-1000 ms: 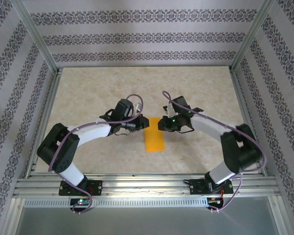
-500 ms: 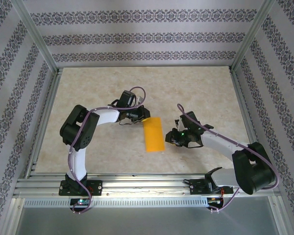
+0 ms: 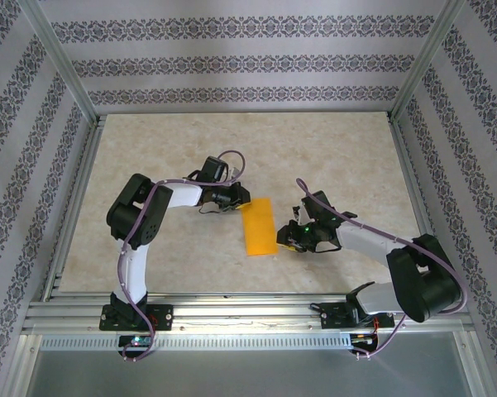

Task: Fold a paper plane with a square sheet of paper (pick it up from the middle)
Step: Fold the square sheet of paper in half at the center of the table.

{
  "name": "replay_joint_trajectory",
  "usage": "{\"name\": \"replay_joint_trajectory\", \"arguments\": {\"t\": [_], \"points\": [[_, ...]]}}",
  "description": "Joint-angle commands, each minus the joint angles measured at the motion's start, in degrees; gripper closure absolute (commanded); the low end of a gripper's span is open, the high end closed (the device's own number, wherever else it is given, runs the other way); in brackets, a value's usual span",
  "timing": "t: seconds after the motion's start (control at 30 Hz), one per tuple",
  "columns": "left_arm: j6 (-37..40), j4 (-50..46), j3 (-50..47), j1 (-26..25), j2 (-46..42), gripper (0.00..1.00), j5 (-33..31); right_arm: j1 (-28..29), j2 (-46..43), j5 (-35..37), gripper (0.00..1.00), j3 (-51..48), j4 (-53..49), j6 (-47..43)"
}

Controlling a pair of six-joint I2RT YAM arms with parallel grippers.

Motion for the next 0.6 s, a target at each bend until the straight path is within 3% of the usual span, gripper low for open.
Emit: {"name": "replay_joint_trajectory", "arguments": {"t": [0.0, 0.23, 0.57], "points": [[2.0, -0.8, -2.6, 0.8, 1.9, 0.87, -1.5, 0.5, 0.8, -1.7, 0.7, -0.6, -0.7, -1.1], [1.6, 0.5, -4.1, 1.4, 1.2, 0.87, -0.9, 0.5, 3.0, -3.4, 0.62, -0.3, 1.4, 0.8], [0.1, 1.9, -5.4, 1.5, 1.2, 0.87, -1.0, 1.3, 5.2, -5.5, 0.61, -1.4, 4.2, 3.3]]}}
